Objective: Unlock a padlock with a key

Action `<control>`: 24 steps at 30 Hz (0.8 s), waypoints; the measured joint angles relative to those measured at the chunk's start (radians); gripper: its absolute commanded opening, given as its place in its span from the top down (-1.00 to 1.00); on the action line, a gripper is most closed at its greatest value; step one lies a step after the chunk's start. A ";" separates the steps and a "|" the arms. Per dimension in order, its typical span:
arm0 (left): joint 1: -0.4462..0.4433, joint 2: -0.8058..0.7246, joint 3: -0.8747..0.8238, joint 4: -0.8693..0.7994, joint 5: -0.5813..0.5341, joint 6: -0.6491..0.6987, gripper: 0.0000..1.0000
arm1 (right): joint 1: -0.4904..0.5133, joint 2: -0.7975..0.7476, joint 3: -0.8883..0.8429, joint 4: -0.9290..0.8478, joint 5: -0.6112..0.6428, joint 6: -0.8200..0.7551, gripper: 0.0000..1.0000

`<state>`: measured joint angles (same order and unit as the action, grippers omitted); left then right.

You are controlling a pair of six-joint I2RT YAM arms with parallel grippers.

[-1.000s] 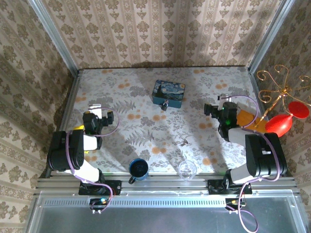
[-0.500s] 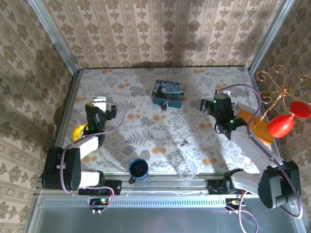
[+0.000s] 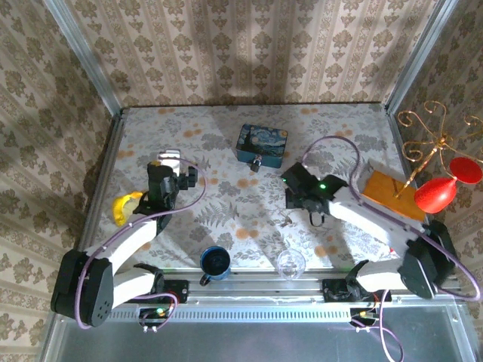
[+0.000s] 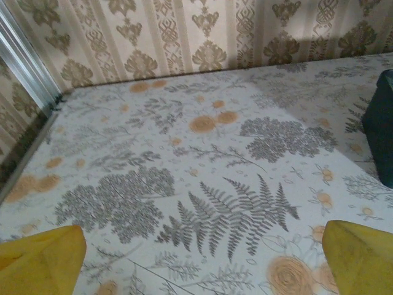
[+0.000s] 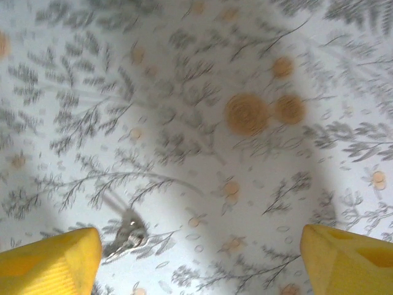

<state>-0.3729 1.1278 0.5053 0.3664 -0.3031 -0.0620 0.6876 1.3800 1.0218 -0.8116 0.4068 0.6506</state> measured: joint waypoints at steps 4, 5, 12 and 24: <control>-0.002 -0.029 0.006 -0.045 0.013 -0.065 -1.00 | 0.061 0.151 0.086 -0.054 -0.057 -0.006 -0.44; -0.002 -0.035 0.006 -0.047 0.017 -0.078 -1.00 | 0.071 0.177 0.098 -0.063 -0.075 -0.014 -0.40; -0.003 -0.062 0.006 -0.069 0.024 -0.134 -1.00 | 0.081 0.294 0.115 -0.072 -0.182 -0.053 -0.11; -0.006 -0.089 0.006 -0.087 0.009 -0.174 -1.00 | 0.063 0.406 0.115 -0.050 -0.209 -0.090 0.21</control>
<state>-0.3794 1.0386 0.5114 0.2790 -0.2943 -0.2356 0.7509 1.7859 1.1370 -0.8612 0.1982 0.5602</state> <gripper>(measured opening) 0.999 0.400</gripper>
